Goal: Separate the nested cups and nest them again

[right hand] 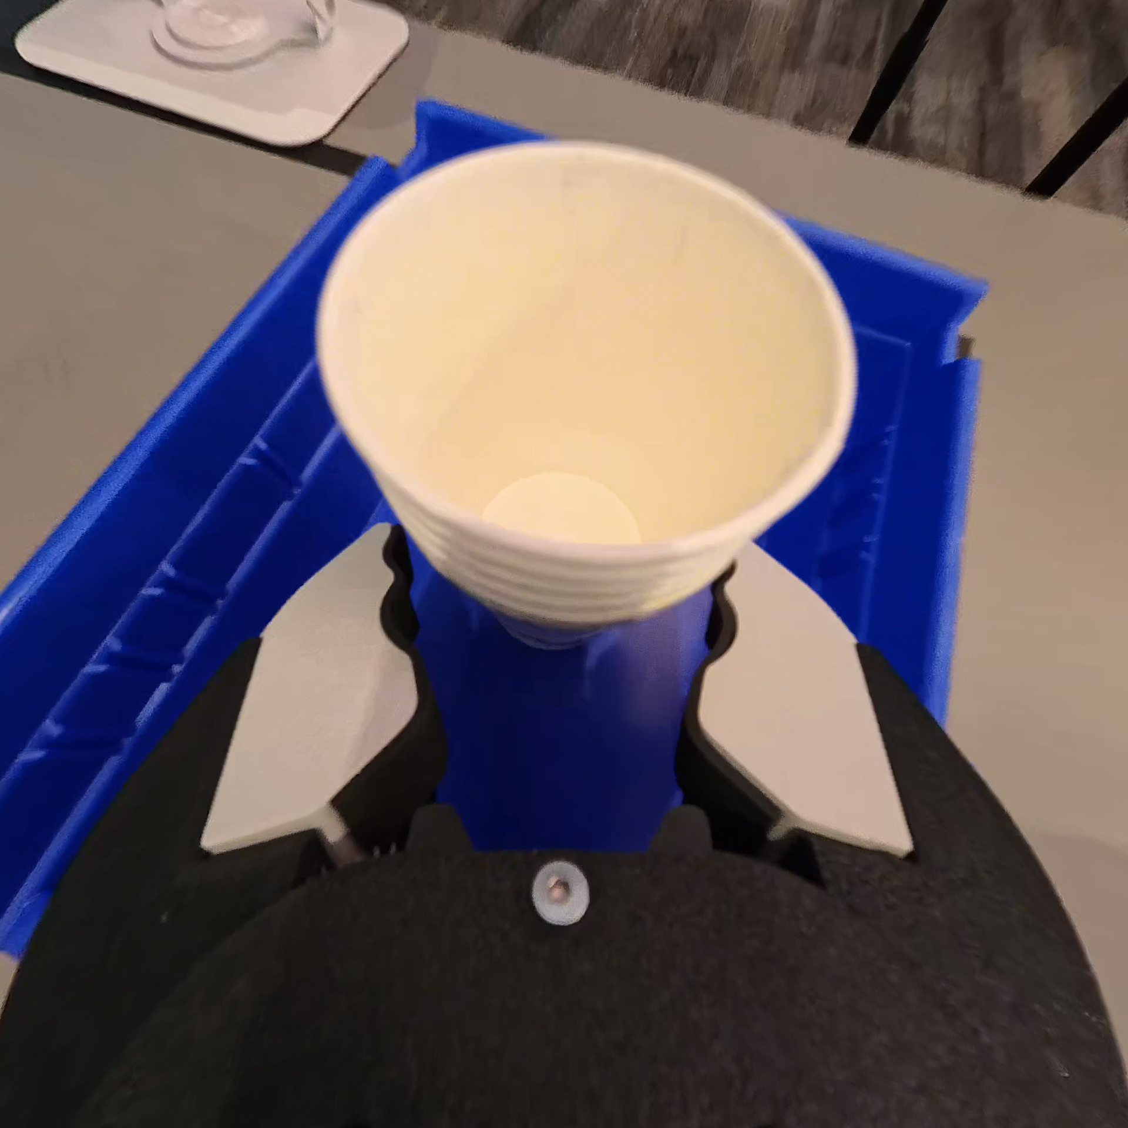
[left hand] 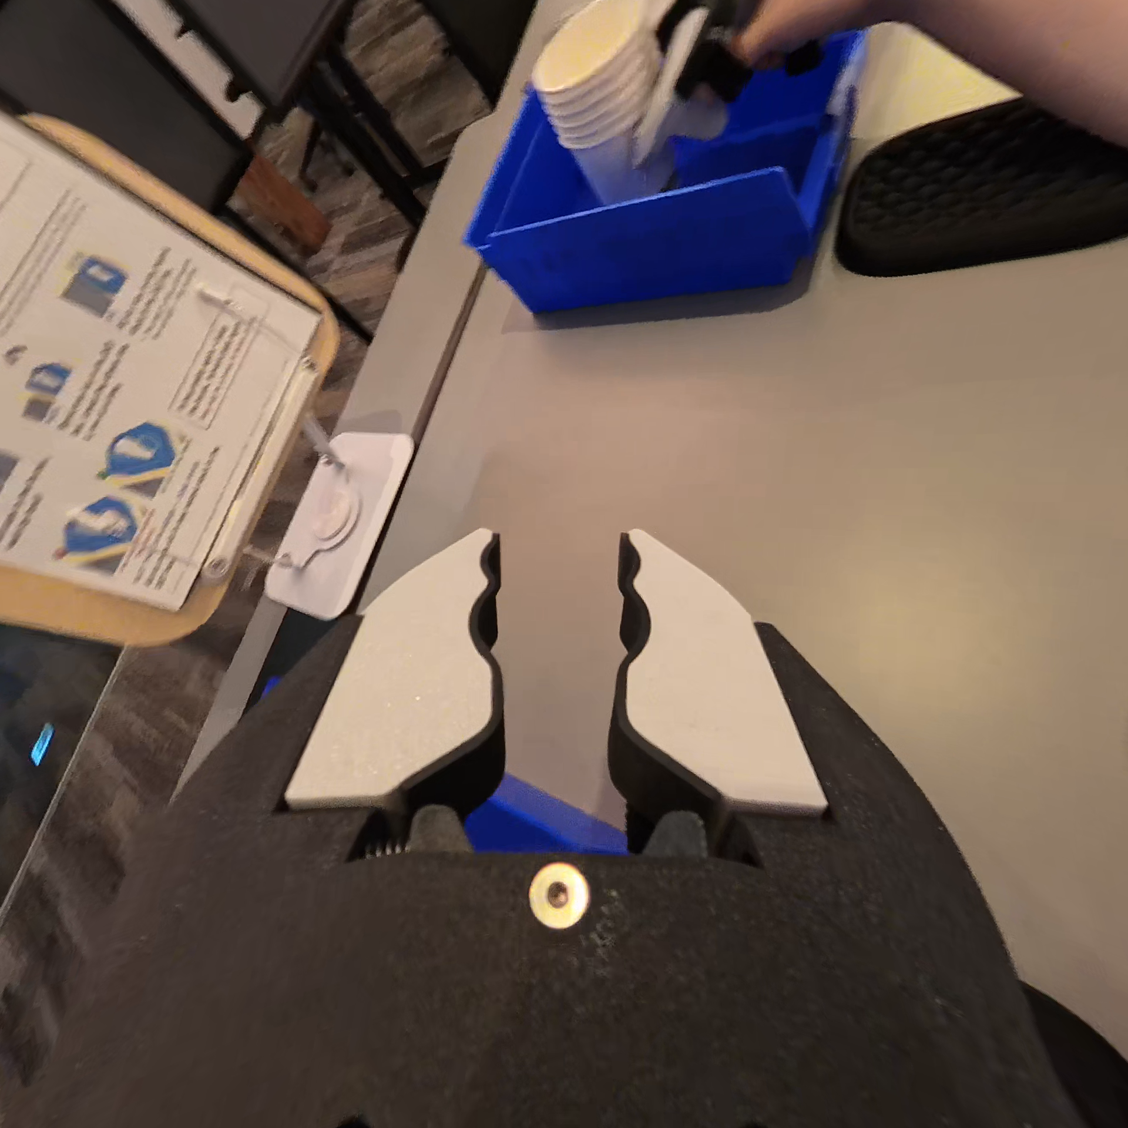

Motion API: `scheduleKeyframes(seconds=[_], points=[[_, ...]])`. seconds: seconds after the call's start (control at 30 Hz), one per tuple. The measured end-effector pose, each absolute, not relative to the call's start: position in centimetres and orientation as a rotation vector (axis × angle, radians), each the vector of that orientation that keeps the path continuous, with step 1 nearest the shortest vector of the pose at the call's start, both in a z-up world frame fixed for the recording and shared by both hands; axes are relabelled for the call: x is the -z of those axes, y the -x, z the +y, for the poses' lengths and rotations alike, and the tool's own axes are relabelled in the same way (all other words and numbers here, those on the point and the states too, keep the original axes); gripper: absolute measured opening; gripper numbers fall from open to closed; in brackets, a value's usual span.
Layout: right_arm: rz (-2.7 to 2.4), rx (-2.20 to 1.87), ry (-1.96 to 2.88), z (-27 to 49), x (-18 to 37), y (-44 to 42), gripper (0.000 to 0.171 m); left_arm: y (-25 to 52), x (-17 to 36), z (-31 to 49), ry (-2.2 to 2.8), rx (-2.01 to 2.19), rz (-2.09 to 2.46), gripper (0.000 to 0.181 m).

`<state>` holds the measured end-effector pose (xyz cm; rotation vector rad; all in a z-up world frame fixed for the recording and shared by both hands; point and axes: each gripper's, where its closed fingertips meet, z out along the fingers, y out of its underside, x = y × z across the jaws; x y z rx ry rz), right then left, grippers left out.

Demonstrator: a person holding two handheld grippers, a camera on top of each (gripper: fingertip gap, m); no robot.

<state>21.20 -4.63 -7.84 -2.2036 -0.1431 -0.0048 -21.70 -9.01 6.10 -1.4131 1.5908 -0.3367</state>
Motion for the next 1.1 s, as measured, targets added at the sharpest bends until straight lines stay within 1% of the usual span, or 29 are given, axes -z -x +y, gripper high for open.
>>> scheduleKeyframes(seconds=[0.07, 0.17, 0.23, 0.3, 0.37, 0.43, 0.53, 0.6, 0.7, 0.8, 0.87, 0.9, 0.93, 0.97, 1.03, 1.1], points=[[-0.162, 0.067, 2.159, -6.0, 5.9, -21.0, 0.094, 24.4, -7.2, -7.4, 1.480, 0.295, 1.459, 0.037], [-0.184, 0.186, 2.100, -9.1, 2.5, -20.6, 0.094, 30.4, -7.8, -4.4, 1.614, 0.154, 1.246, 0.037], [-0.192, 0.318, 2.077, -11.1, 0.7, -21.9, 0.087, 34.7, -7.6, -2.7, 1.714, 0.076, 1.125, 0.038], [-0.181, 0.409, 2.117, -12.3, 0.2, -24.4, 0.078, 38.5, -6.9, -1.2, 1.825, 0.045, 1.027, 0.039], [-0.118, 0.389, 2.235, -12.9, 1.2, -27.2, 0.080, 41.5, -5.5, 0.0, 1.967, 0.082, 0.939, 0.044], [-0.052, 0.243, 2.343, -12.5, 2.7, -28.4, 0.090, 43.4, -3.8, 1.0, 2.099, 0.174, 0.838, 0.043], [0.035, 0.089, 2.438, -11.6, 5.0, -29.0, 0.090, 44.9, -1.6, 2.5, 2.214, 0.256, 0.725, 0.039], [0.086, 0.060, 2.510, -11.3, 6.6, -29.4, 0.082, 46.1, -0.5, 3.8, 2.262, 0.181, 0.669, 0.040], [0.159, -0.043, 2.601, -10.7, 8.8, -29.3, 0.071, 46.7, 1.1, 5.2, 2.344, 0.141, 0.603, 0.047], [0.209, -0.124, 2.740, -10.9, 11.0, -28.8, 0.071, 46.4, 3.1, 6.1, 2.455, 0.168, 0.555, 0.054], [0.218, -0.096, 2.822, -11.2, 11.9, -29.0, 0.066, 47.2, 4.6, 6.8, 2.528, 0.089, 0.536, 0.060], [0.213, -0.066, 2.848, -11.2, 12.1, -29.2, 0.066, 47.8, 5.1, 7.1, 2.547, 0.044, 0.526, 0.060], [0.205, -0.061, 2.875, -11.4, 12.3, -29.1, 0.056, 48.2, 5.1, 7.5, 2.549, 0.016, 0.508, 0.058], [0.199, -0.066, 2.902, -11.5, 12.5, -28.9, 0.053, 48.5, 5.0, 7.9, 2.552, 0.000, 0.487, 0.052], [0.188, -0.046, 2.943, -11.7, 12.8, -29.0, 0.049, 49.2, 5.0, 8.3, 2.579, -0.036, 0.466, 0.055], [0.196, -0.020, 2.965, -11.8, 12.9, -29.3, 0.051, 50.0, 4.6, 8.8, 2.579, -0.089, 0.443, 0.057]])
